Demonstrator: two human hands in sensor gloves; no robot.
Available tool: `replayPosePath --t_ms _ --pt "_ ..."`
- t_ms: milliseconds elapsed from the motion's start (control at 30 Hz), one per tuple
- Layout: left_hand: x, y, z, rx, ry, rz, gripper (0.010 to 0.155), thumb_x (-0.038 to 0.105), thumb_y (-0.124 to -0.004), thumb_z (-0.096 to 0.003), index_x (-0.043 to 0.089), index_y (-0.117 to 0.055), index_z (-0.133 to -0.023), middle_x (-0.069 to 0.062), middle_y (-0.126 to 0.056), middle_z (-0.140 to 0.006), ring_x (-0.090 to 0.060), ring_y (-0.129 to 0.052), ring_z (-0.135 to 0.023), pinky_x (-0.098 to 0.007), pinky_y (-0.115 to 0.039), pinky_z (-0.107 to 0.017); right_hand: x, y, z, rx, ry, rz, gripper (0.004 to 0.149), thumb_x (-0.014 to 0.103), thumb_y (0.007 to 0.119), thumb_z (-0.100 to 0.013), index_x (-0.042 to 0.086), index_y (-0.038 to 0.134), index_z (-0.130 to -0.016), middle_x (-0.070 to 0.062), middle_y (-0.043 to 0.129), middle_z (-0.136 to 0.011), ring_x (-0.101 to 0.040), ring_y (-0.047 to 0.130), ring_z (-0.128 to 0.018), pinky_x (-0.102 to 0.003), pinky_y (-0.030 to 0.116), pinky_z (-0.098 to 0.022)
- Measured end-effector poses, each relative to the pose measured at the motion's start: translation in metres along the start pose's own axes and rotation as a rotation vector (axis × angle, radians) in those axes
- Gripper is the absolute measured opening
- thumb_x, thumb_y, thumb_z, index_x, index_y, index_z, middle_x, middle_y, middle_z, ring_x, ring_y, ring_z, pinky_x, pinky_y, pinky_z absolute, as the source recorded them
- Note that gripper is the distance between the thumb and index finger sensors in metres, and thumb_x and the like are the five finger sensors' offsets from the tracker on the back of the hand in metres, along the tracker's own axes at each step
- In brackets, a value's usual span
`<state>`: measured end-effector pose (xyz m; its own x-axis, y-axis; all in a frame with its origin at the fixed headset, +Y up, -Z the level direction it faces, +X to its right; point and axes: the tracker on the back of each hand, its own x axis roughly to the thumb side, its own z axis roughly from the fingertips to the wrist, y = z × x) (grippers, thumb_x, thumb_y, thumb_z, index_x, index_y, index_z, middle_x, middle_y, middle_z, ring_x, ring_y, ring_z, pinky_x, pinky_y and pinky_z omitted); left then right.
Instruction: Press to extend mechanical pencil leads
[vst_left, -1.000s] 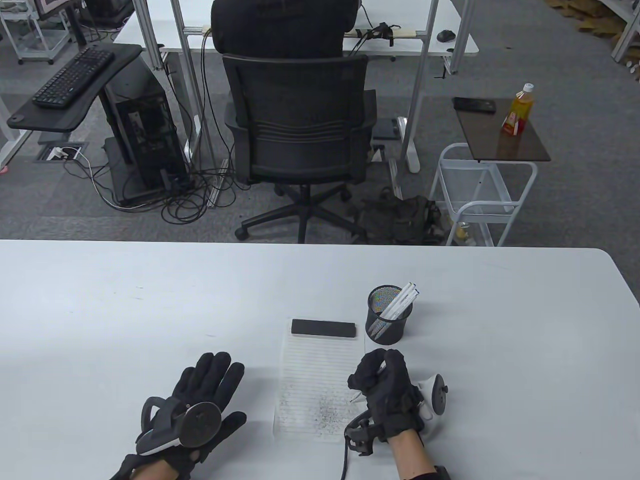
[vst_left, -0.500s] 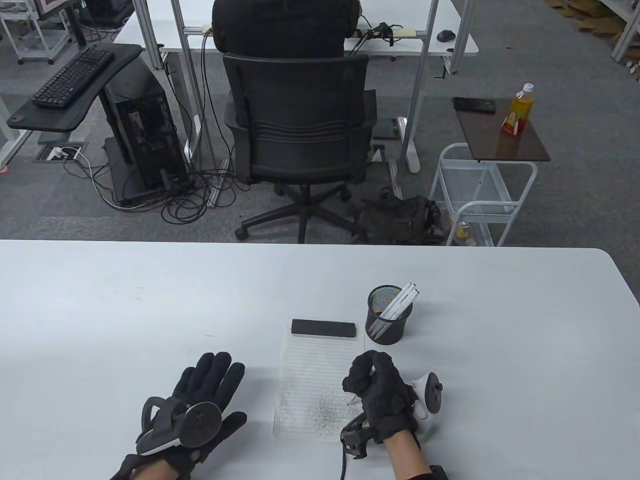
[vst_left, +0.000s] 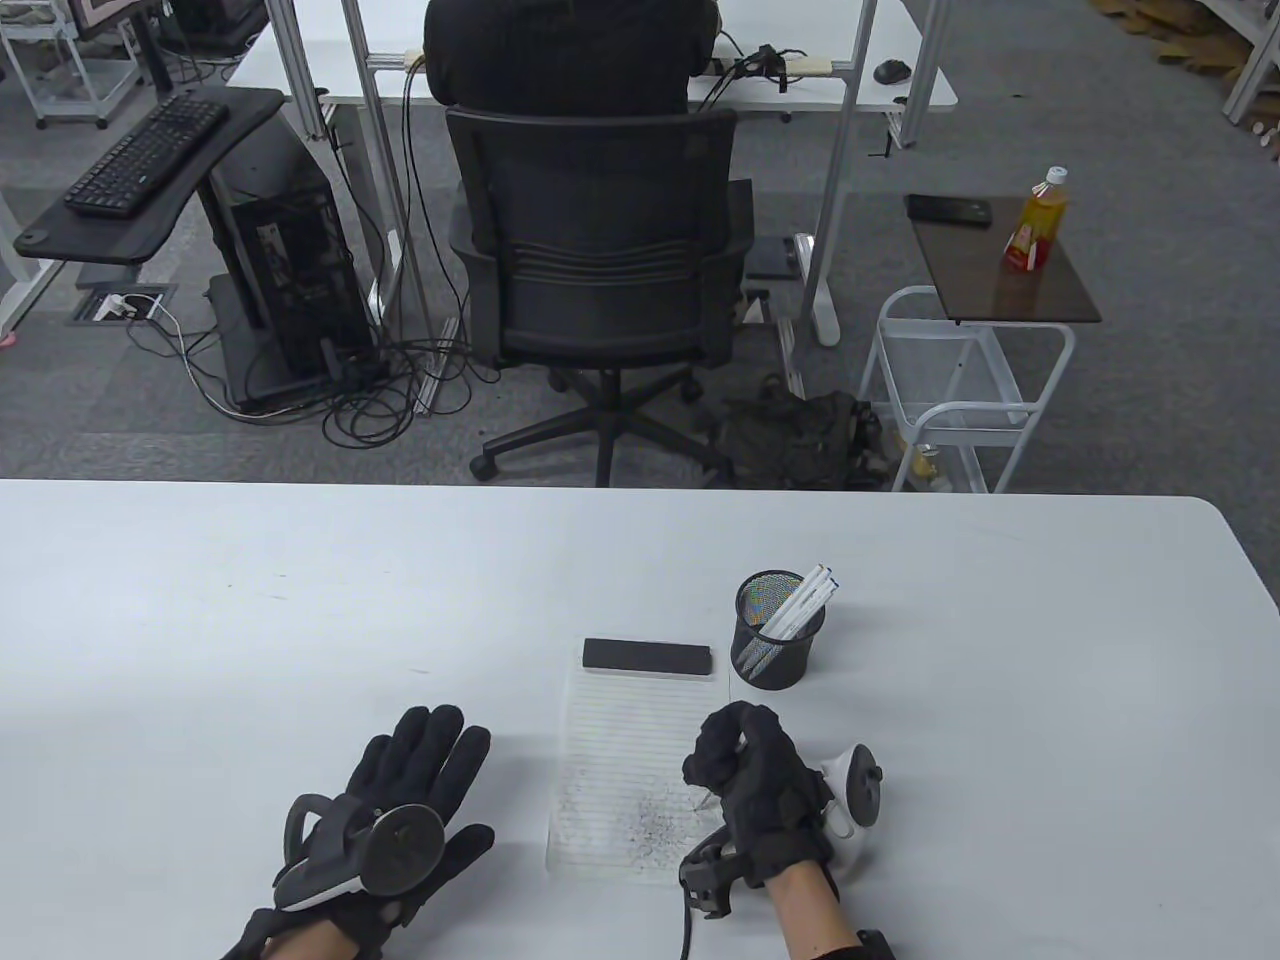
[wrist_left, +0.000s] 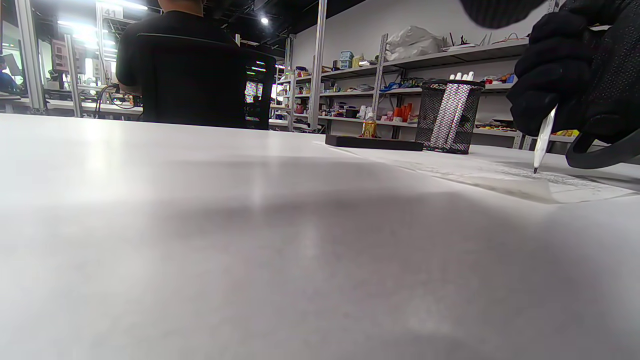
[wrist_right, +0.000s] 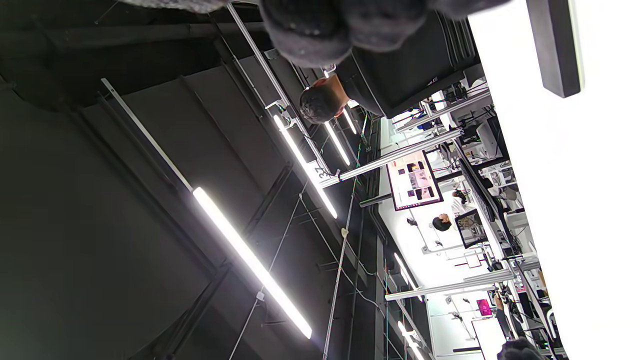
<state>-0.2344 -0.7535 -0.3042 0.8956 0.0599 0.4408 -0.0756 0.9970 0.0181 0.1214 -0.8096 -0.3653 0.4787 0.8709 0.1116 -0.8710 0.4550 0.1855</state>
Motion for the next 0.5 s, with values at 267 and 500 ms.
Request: replayPosePath --t_ms 267,500 --pt "0.000 0.000 0.000 -0.003 0.001 0.000 0.087 0.064 -0.063 -0.0449 0.026 -0.028 -0.115 -0.012 -0.027 -0.121 -0.047 -0.036 -0.112 -0.064 -0.043 -0.077 0.001 0.001 0.000 0.004 -0.004 -0.007 0.057 0.056 0.061 -0.058 0.006 0.089 -0.065 -0.015 0.087 -0.050 -0.039 0.083 -0.037 -0.067 0.071 -0.043" --pt "-0.001 0.000 0.000 0.001 0.002 -0.001 0.087 0.064 -0.063 -0.0450 0.026 -0.028 -0.115 -0.012 -0.027 -0.121 -0.047 -0.036 -0.112 -0.064 -0.043 -0.077 0.026 0.013 -0.004 0.188 0.001 0.086 0.063 0.051 0.054 -0.059 0.001 0.073 -0.092 -0.024 0.074 -0.078 -0.048 0.074 -0.060 -0.070 0.063 -0.052"
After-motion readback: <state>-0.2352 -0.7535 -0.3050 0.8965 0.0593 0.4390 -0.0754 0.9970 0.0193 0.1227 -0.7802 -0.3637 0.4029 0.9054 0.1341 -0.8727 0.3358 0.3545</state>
